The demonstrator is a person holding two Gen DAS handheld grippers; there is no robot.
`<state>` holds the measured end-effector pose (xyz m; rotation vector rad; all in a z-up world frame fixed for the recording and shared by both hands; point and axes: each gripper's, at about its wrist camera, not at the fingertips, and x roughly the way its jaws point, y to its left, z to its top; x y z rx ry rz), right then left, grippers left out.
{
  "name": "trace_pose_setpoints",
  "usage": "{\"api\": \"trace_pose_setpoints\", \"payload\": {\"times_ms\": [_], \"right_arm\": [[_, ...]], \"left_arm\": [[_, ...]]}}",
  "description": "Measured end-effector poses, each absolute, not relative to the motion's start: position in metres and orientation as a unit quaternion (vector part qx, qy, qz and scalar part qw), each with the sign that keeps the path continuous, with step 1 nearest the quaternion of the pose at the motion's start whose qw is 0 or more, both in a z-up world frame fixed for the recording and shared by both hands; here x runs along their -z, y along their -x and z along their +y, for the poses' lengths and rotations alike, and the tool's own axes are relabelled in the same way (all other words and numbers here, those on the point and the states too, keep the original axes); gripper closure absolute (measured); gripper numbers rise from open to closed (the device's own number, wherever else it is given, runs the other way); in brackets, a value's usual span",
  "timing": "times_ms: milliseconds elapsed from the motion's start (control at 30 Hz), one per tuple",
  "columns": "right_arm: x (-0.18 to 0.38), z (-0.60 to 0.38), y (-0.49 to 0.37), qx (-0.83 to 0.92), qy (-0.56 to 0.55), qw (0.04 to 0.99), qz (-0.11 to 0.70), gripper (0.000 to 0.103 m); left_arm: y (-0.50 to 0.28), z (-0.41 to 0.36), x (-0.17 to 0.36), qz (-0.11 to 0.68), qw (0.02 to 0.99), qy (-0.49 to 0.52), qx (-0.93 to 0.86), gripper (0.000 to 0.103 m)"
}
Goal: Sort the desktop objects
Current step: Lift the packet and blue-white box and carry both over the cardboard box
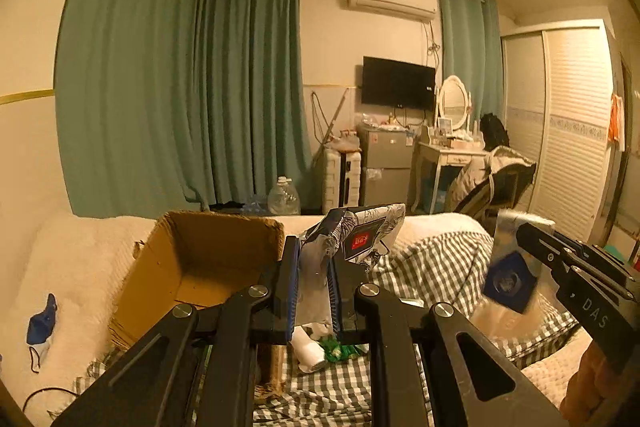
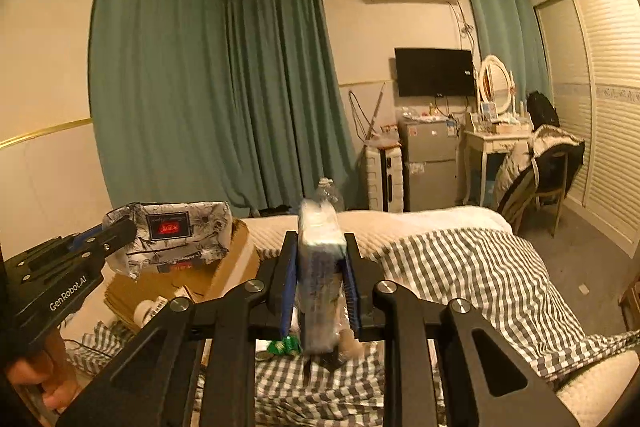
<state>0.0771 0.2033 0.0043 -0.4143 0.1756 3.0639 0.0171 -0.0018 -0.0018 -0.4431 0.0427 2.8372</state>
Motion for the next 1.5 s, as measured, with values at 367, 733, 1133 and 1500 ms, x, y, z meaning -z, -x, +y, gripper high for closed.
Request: {"api": "trace_pose_setpoints", "payload": {"times_ms": [367,733,1133,1500], "right_arm": [[-0.026,0.173,-0.068,-0.992,0.11,0.002,0.057,0.085],[0.053,0.206,-0.02,-0.955,0.294,0.028,0.009,0.08],[0.113,0.231,0.002,-0.921,0.389,0.017,0.013,0.098],[0.189,0.174,0.072,-0.839,0.542,-0.045,-0.01,0.036]], "left_arm": [[-0.019,-0.038,-0.018,0.013,0.118,0.125,-0.985,0.09],[-0.003,-0.056,-0.007,0.016,0.103,0.132,-0.986,0.09],[0.024,-0.068,0.016,0.017,0.085,0.156,-0.984,0.09],[0.058,-0.097,0.034,0.001,0.06,0.178,-0.982,0.09]]}}
